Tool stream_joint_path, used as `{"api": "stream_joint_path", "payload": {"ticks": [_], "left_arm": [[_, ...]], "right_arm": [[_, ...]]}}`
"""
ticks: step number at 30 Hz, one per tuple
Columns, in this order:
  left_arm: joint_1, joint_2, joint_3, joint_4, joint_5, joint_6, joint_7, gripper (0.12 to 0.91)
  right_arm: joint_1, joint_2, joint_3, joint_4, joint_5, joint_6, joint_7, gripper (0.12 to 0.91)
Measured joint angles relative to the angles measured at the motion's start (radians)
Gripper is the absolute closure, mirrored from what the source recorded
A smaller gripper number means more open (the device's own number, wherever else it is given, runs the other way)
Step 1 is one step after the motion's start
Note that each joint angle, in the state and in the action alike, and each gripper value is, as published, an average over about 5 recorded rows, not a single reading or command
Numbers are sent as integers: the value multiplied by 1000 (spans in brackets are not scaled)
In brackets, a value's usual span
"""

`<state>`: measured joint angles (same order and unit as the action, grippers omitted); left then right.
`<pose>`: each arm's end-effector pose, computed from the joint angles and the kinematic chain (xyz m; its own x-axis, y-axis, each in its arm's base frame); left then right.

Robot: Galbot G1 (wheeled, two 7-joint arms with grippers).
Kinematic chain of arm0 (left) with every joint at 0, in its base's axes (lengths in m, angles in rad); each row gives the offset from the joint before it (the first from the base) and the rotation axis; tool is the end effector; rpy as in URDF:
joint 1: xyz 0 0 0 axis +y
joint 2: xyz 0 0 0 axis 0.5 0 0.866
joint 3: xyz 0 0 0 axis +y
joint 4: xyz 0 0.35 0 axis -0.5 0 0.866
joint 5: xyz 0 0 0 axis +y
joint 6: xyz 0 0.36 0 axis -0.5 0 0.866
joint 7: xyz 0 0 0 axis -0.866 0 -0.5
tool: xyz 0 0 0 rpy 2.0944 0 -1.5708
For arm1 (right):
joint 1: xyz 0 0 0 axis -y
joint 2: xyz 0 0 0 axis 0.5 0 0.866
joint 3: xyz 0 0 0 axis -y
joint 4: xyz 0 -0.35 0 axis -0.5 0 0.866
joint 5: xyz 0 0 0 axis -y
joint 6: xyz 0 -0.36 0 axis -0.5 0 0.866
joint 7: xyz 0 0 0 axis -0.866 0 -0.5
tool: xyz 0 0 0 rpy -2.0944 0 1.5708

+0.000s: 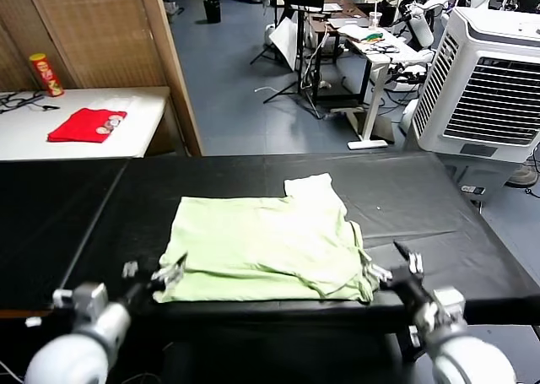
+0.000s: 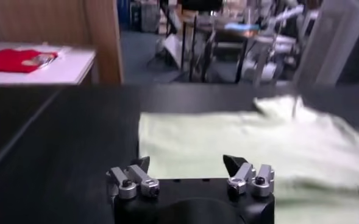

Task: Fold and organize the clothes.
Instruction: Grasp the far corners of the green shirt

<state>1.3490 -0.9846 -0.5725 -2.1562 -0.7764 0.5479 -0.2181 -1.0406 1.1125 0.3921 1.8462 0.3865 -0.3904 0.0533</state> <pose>0.2512 0.0958 -0.2015 -0.9255 0.1457 0.3496 0.1140 0.9874 -0.1097 0.3451 -0.0708 -0.2439 -0.9702 -0.1526 0.1881 -0.1711 0.9814 -0.0866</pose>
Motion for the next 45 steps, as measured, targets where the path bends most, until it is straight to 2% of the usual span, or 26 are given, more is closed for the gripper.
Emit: {"api": "stream_joint_path", "payload": {"ticks": [4,9,16,24,30,36,39,41,45], "left_arm": [[-186,11,76,151,-27,7,0,232],[-391,-4,173,336,-31,19,6,232],[-596,-48,288,577,-30,46,6,232],[-664,-82,341,717,-24,103,5,232],[-677,-95,348,761,-8,100,22,232],[-695,-110,356,799,23,82,31,250],[-701,-114,356,817,27,75,33,326],[-700,-113,354,823,27,73,36,414],[-693,-112,353,825,29,71,43,617]], "right_arm": [[166,30,-76,-167,-18,-14,13,227],[320,77,-142,-349,11,-89,31,227],[463,146,-200,-536,25,-137,26,227],[584,205,-235,-711,20,-165,13,227],[628,237,-234,-811,12,-167,11,227],[633,246,-237,-844,6,-167,-11,227],[630,248,-237,-848,2,-164,-27,265],[627,249,-237,-849,1,-161,-35,333],[617,249,-237,-846,-2,-144,-41,528]]}}
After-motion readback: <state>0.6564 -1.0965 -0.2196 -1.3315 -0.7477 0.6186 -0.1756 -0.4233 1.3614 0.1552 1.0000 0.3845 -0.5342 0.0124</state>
